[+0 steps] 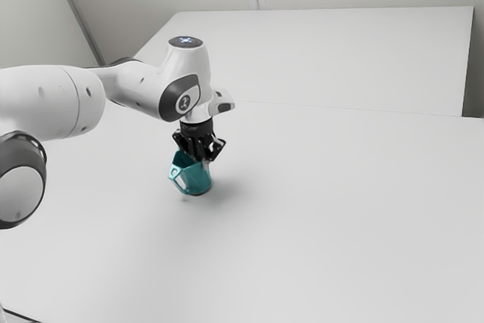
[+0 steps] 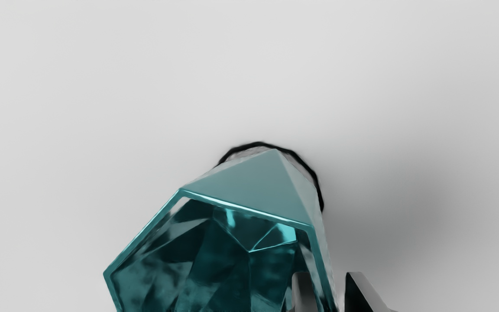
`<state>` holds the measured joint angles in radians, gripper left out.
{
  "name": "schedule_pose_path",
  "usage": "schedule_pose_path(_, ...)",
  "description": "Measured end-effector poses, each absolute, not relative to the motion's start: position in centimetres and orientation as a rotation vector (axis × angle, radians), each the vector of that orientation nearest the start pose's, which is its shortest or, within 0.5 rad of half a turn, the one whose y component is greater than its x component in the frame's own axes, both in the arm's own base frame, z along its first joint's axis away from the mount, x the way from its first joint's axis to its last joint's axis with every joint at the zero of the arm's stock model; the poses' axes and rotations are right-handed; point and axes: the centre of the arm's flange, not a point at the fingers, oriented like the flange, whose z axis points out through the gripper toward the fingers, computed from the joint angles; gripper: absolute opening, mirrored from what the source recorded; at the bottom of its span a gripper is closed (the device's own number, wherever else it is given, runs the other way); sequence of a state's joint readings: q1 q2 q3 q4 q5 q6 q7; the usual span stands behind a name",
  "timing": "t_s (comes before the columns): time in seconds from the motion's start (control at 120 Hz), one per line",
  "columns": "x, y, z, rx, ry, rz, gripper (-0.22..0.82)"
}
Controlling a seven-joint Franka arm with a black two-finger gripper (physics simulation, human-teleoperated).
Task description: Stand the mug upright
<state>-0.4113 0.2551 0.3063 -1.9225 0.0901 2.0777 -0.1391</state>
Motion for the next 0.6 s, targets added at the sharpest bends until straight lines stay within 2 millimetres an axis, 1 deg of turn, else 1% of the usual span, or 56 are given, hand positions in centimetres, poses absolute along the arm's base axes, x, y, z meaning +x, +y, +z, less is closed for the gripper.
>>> schedule_pose_path(0.083, 59.6, -6.6, 36.0, -2.980, 0.037, 0.103, 0.15)
schedule_pose_path(0.142, 59.6, -6.6, 36.2, -2.982, 0.046, 0.099, 0.26)
schedule_pose_path(0.217, 59.6, -6.6, 36.8, -2.985, 0.056, 0.085, 0.36)
schedule_pose_path(0.3, 59.7, -6.7, 37.8, -2.989, 0.071, 0.060, 0.44)
schedule_pose_path(0.367, 59.9, -6.7, 39.3, -2.992, 0.078, 0.023, 0.49)
schedule_pose_path(0.5, 61.4, -6.0, 43.9, -2.994, 0.066, -0.063, 0.54)
schedule_pose_path(0.55, 61.5, -5.6, 45.3, -2.997, 0.059, -0.081, 0.55)
schedule_pose_path(0.6, 61.3, -4.7, 47.1, -3.006, 0.044, -0.103, 0.56)
